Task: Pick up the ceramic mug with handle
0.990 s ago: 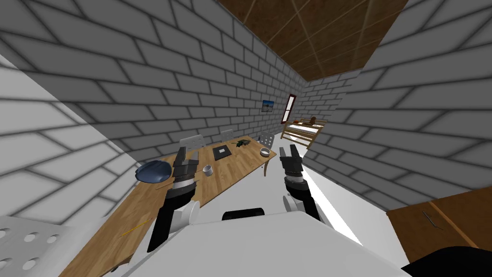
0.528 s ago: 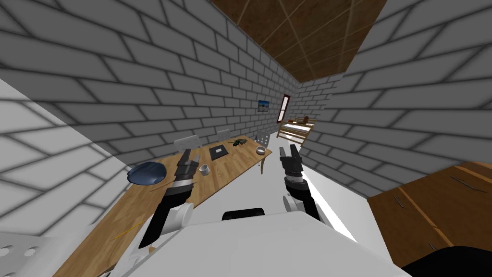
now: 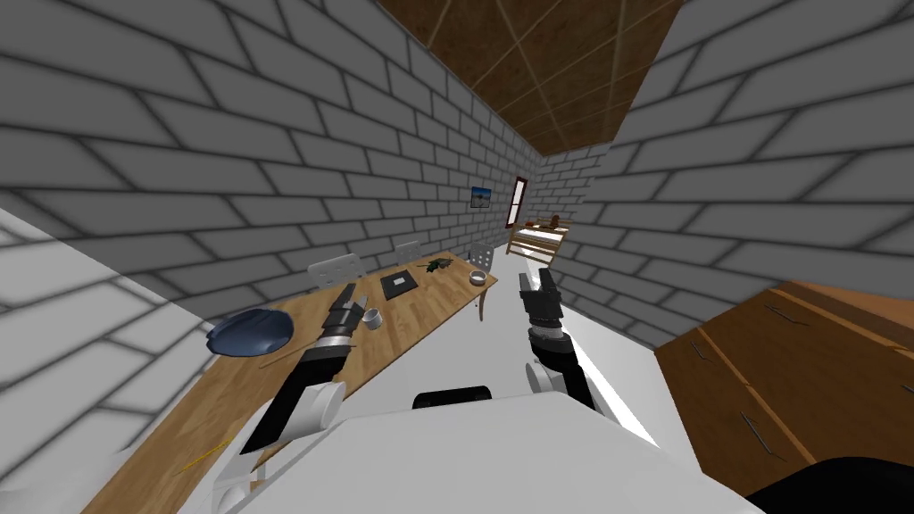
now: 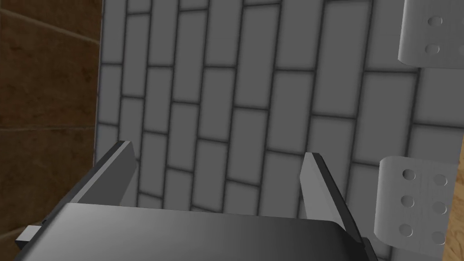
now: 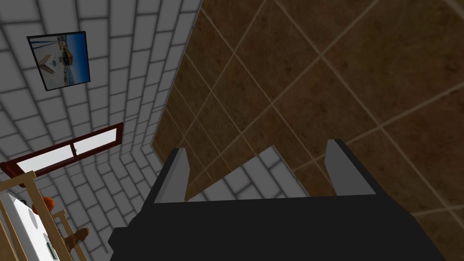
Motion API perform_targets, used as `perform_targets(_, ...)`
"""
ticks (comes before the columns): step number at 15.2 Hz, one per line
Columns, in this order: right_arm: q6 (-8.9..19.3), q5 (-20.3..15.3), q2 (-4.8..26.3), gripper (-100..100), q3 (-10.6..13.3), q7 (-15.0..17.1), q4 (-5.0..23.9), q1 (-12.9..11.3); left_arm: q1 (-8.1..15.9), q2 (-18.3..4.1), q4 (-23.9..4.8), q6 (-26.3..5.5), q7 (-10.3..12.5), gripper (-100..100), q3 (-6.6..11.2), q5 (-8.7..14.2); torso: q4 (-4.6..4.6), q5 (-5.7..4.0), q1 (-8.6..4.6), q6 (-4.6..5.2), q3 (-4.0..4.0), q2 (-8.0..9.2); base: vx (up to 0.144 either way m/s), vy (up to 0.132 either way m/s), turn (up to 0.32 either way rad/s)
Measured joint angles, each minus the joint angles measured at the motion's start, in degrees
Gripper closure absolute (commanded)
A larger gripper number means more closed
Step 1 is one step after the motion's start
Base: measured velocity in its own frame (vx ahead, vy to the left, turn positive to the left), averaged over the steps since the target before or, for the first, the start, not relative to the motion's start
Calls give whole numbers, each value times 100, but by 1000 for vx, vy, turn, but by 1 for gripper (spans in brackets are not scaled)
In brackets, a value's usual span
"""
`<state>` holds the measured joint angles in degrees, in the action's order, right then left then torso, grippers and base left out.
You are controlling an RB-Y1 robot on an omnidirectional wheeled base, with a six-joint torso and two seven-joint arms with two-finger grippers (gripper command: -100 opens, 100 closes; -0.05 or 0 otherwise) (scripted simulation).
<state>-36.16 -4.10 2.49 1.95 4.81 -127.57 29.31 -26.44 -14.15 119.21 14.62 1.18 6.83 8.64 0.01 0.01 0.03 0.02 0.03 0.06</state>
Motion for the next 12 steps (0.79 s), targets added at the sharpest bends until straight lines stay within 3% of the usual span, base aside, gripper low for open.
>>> perform_targets(12,0,0,0,0,0,0,0,0,11,-508,-537,-1315,362,-100,437,437,-1,1,4,0,-3,-6,-3,3,-139)
